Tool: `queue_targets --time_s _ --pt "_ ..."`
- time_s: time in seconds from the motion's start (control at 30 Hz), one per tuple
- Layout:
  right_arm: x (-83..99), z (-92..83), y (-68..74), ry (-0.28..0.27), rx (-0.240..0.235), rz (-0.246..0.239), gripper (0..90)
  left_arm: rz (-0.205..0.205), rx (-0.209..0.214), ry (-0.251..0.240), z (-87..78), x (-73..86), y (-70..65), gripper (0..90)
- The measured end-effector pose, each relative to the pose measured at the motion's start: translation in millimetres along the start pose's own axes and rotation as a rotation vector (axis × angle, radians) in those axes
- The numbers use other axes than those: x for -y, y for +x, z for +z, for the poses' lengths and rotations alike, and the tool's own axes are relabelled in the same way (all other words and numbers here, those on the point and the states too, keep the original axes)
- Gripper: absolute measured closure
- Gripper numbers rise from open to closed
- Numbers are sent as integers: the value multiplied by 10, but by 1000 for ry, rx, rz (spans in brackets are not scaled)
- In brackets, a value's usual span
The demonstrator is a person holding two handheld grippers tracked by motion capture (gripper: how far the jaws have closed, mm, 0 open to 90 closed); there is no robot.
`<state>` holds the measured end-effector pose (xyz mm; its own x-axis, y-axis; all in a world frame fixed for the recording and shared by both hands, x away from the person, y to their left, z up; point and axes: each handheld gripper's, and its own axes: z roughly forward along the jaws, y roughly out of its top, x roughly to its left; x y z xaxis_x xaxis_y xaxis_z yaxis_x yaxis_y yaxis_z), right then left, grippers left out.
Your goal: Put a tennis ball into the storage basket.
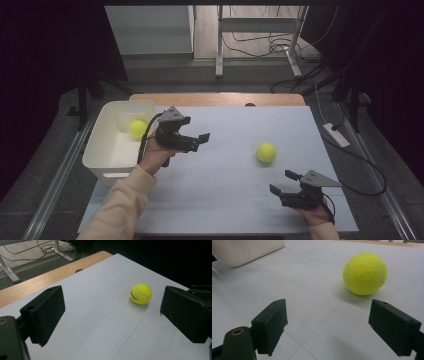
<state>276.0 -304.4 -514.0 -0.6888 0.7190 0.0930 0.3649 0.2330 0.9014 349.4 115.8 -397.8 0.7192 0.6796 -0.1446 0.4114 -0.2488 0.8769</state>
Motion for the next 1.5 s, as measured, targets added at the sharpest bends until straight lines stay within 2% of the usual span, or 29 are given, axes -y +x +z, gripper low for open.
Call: queue_targets --time_s 0.23,0.4,0.83,1.03,1.17,1.5 --pt "0 -11 2 -3 1 4 152 -4 6 4 124 -15 -35 63" --pt "-6 -2 -1 -2 1 3 152 8 1 19 211 -24 -58 63" --pt "-25 6 -15 -17 -4 14 151 26 20 37 457 -55 -143 65" --pt "-36 18 -1 -17 -4 9 151 26 32 38 547 -60 -178 66" --pt "-38 20 2 -13 -3 6 151 41 29 37 597 -64 -212 66" --pt "-40 13 8 -18 -2 5 151 43 43 52 754 -41 -245 66"
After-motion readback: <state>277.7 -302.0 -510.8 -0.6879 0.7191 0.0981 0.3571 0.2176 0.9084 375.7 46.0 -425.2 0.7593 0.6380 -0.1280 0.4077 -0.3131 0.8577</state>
